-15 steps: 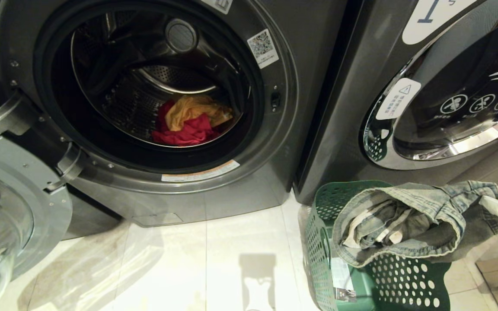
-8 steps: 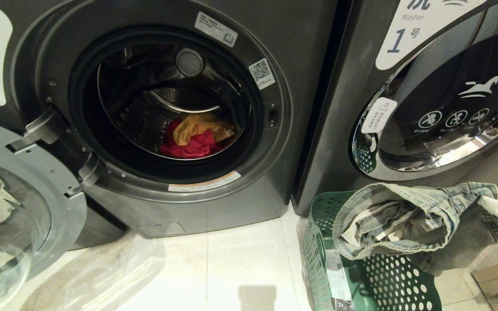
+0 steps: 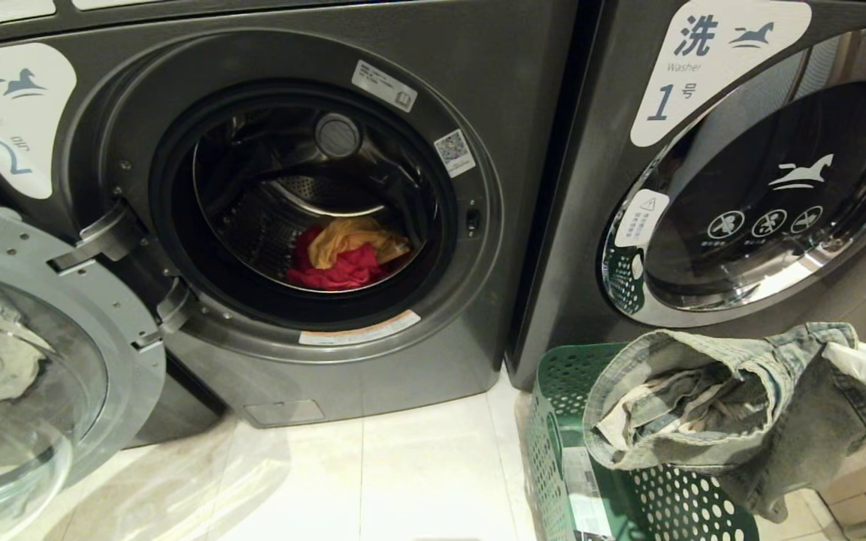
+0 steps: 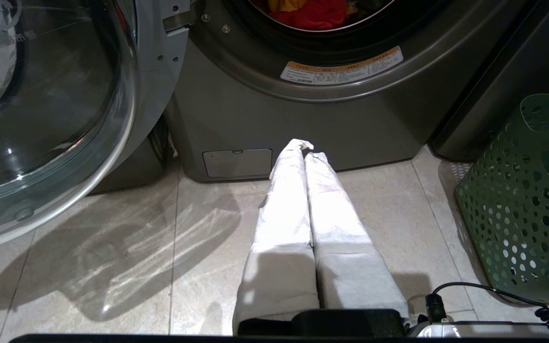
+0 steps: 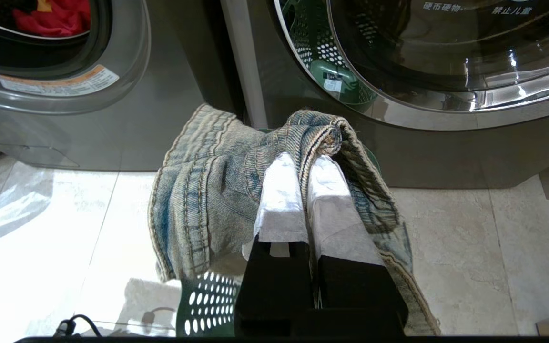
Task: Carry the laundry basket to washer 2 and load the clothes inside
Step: Place the clothes into the washing machine
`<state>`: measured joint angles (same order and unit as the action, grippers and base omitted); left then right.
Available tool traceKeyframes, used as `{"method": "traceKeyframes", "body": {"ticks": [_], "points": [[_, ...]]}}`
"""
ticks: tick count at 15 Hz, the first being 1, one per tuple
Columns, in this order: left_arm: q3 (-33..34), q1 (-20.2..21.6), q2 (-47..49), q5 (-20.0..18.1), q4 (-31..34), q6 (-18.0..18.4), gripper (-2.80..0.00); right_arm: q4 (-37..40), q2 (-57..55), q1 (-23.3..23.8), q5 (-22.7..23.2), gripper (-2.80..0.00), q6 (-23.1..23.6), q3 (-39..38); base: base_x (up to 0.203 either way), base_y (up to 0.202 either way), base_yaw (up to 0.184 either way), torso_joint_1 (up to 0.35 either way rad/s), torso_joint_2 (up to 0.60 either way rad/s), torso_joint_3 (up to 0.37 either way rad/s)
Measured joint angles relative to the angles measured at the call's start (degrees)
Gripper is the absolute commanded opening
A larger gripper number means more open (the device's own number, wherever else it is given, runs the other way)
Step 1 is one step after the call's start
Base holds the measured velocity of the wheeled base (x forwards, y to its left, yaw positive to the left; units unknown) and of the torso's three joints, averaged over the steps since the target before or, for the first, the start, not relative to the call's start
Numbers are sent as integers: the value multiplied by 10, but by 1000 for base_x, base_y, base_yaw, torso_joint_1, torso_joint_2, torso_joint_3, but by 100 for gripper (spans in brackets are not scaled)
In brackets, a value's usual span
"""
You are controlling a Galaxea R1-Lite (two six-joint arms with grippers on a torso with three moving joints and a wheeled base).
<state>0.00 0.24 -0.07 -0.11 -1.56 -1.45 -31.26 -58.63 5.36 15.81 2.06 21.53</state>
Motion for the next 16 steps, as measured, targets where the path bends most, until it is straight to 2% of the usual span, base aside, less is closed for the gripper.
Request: {"method": "traceKeyframes", "body": {"ticks": [8, 16], "points": [[0, 0, 0, 0, 0, 0, -280, -1, -13, 0, 2, -280, 15, -1, 0, 6, -1, 0, 1, 0], [0, 0, 0, 0, 0, 0, -280, -1, -18, 0, 3, -280, 15, -3, 0, 183, -3, 2, 2, 2]]}}
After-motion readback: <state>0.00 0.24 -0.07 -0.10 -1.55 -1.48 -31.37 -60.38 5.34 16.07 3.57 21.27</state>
